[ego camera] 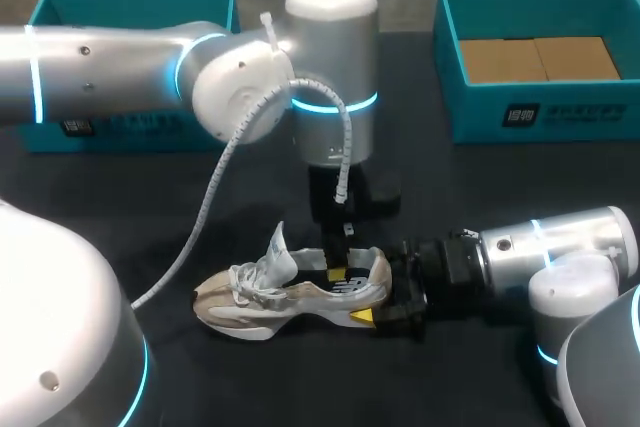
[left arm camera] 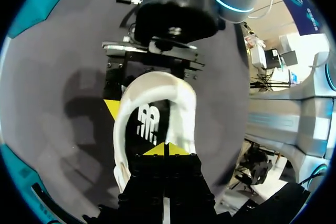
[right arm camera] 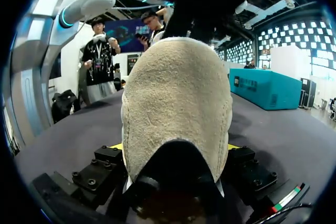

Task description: Take the shoe out of the shoebox, open the shoe tongue, remove and reinsert the insole, then place the shoe into the shoebox

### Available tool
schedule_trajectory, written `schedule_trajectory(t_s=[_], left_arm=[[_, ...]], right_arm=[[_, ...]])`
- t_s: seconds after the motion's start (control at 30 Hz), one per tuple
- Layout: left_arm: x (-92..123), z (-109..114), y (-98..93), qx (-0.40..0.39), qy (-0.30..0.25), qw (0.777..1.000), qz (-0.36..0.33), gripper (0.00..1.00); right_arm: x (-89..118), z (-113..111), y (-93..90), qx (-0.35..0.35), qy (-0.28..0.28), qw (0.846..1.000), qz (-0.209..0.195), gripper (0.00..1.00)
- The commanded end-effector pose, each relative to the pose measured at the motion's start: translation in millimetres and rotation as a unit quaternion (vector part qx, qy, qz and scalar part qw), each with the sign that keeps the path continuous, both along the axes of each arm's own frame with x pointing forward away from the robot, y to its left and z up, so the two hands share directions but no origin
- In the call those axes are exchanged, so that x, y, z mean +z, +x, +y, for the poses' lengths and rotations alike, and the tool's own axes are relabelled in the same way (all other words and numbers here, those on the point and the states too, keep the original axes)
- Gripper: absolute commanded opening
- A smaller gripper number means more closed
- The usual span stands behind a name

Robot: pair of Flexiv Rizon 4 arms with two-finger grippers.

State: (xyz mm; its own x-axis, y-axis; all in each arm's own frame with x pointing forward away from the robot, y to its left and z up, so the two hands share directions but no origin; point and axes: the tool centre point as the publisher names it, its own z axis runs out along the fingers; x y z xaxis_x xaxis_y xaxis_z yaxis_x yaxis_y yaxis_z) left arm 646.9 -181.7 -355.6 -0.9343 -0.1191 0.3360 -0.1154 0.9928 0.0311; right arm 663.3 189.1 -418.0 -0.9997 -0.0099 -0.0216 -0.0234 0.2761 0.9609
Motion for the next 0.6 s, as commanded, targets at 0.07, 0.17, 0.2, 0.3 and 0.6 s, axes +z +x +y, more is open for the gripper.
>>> schedule_trajectory(t_s=[0.07, 0.17, 0.2, 0.3, 0.6], left_arm=[[-17, 2, -0.7, 0.0, 0.005, 1.0, 0.008, 0.0], [-21, 10, -5.8, -0.006, 0.011, 1.0, 0.008, 0.0], [-23, 13, -6.7, -0.007, 0.012, 1.0, 0.008, 0.0], [-25, 23, -9.0, -0.012, 0.014, 1.0, 0.013, 0.0], [-29, 40, -15.5, -0.03, 0.018, 0.999, 0.015, 0.0]], right_arm=[[1, 1, -0.1, 0.001, -0.003, 1.0, 0.0, 0.0], [1, 1, -0.1, 0.001, -0.003, 1.0, 0.0, 0.0], [1, 1, -0.1, 0.001, -0.003, 1.0, 0.0, 0.0], [1, 1, -0.1, 0.001, -0.003, 1.0, 0.0, 0.0], [1, 1, -0.1, 0.001, -0.003, 1.0, 0.0, 0.0]])
